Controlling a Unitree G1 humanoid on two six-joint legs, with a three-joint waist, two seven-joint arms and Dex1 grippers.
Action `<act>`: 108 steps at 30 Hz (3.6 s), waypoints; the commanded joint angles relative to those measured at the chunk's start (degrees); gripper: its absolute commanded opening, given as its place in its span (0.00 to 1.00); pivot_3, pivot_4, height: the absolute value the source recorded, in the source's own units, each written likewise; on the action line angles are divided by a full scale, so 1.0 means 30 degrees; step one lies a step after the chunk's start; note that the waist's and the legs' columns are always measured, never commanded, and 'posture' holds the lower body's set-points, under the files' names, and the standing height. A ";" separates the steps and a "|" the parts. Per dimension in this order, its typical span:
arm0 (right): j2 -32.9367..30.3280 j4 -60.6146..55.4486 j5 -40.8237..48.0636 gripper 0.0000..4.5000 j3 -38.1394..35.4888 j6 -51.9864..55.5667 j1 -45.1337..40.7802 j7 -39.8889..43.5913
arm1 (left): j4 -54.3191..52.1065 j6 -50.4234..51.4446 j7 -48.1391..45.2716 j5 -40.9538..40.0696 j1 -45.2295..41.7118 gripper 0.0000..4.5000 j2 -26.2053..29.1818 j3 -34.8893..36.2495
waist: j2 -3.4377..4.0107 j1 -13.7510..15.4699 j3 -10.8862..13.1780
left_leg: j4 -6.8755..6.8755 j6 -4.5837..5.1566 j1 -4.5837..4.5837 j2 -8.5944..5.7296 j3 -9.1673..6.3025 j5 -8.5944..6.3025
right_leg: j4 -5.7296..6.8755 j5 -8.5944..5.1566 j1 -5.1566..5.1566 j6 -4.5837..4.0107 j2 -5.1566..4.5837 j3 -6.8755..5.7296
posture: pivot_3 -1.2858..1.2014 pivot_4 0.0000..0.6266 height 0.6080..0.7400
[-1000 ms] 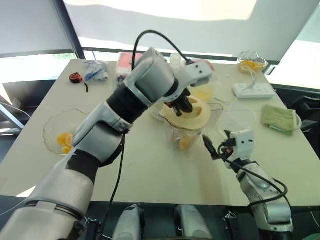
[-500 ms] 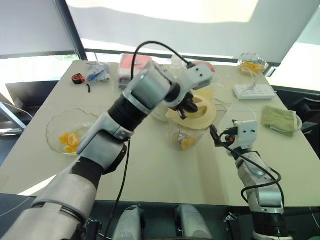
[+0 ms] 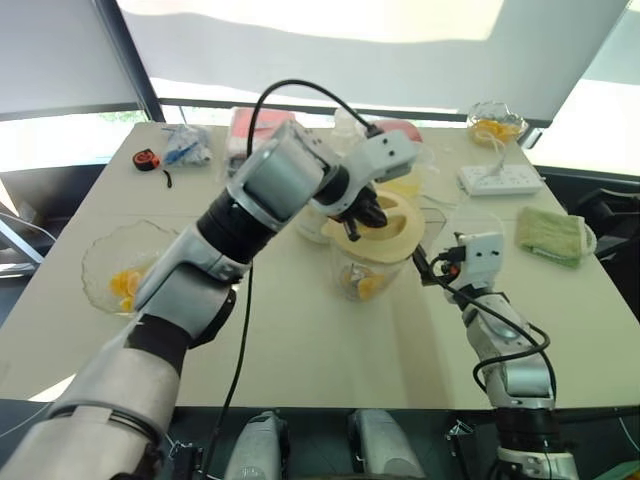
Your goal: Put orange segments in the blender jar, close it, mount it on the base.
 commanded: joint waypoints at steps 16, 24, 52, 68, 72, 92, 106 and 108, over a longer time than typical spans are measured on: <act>0.0189 0.0565 -0.0250 1.00 -0.0178 -0.1175 -0.0958 -0.0021 | 0.0289 -0.4126 -0.2191 0.0784 0.2008 0.05 0.1248 -0.2088 | 0.0009 0.0014 -0.0005 | -0.0173 0.0003 0.0068 -0.0023 0.0027 0.0004 | -0.0153 0.0002 0.0050 0.0000 0.0010 0.0006 | 0.52 0.24 1.00; 0.0309 0.1351 -0.0350 1.00 -0.0238 -0.1353 -0.1444 -0.0279 | 0.0303 -0.2949 -0.2100 0.0481 0.1659 0.05 0.0862 -0.1811 | 0.0010 0.0005 -0.0005 | -0.0181 0.0004 0.0100 -0.0021 0.0026 0.0003 | -0.0154 0.0001 0.0076 -0.0001 0.0015 0.0007 | 0.52 0.24 1.00; 0.0740 0.1536 0.0055 1.00 -0.0409 -0.1012 -0.2024 -0.0522 | -0.0513 -0.0714 0.0936 0.0430 0.3254 0.05 0.0579 -0.1748 | 0.0022 -0.0004 -0.0041 | -0.0225 0.0000 0.0255 0.0006 0.0020 0.0001 | -0.0190 -0.0003 0.0206 -0.0001 -0.0009 0.0017 | 0.52 0.24 1.00; 0.0657 0.1208 0.0413 0.29 -0.0295 -0.0897 -0.1876 -0.0197 | -0.0640 -0.1385 0.0881 0.0473 0.3284 0.05 0.0639 -0.1727 | 0.0011 0.0001 -0.0032 | -0.0235 0.0000 0.0241 0.0001 0.0021 0.0000 | -0.0213 -0.0004 0.0197 -0.0001 -0.0033 0.0017 | 0.52 0.24 1.00; 0.0690 0.0929 0.0473 0.26 -0.0198 -0.0736 -0.1733 -0.0068 | -0.0651 -0.1611 0.0679 0.0505 0.3288 0.05 0.0751 -0.1756 | 0.0012 -0.0003 -0.0031 | -0.0235 -0.0001 0.0241 0.0001 0.0021 0.0000 | -0.0222 -0.0006 0.0193 0.0003 -0.0047 0.0019 | 0.52 0.24 1.00; 0.0682 0.0711 0.0269 0.25 0.0124 -0.0276 -0.1536 0.0136 | -0.1596 -0.8850 -0.3251 0.0182 0.5072 0.05 0.2172 -0.1013 | 0.0028 -0.0025 -0.0013 | -0.0333 -0.0007 0.0223 0.0009 0.0040 -0.0003 | -0.0238 0.0029 0.0105 -0.0073 -0.0175 0.0025 | 0.52 0.24 1.00; 0.0660 0.0926 0.0218 0.25 0.0184 -0.0237 -0.1659 0.0231 | 0.1512 -0.7561 -0.4525 0.0515 0.1283 0.05 0.1375 -0.0660 | -0.0061 -0.0063 0.0099 | -0.0414 -0.0001 0.0204 0.0002 0.0043 0.0000 | -0.0254 0.0022 0.0020 -0.0074 -0.0032 0.0010 | 0.52 0.24 1.00; 0.0659 0.0928 0.0205 0.25 0.0180 -0.0230 -0.1608 0.0234 | 0.1947 -0.5742 -0.4879 0.0161 -0.0348 0.05 0.1058 -0.0421 | -0.0067 -0.0090 0.0140 | -0.0413 0.0000 0.0161 -0.0001 0.0047 0.0001 | -0.0254 0.0022 -0.0022 -0.0073 -0.0014 0.0018 | 0.52 0.24 1.00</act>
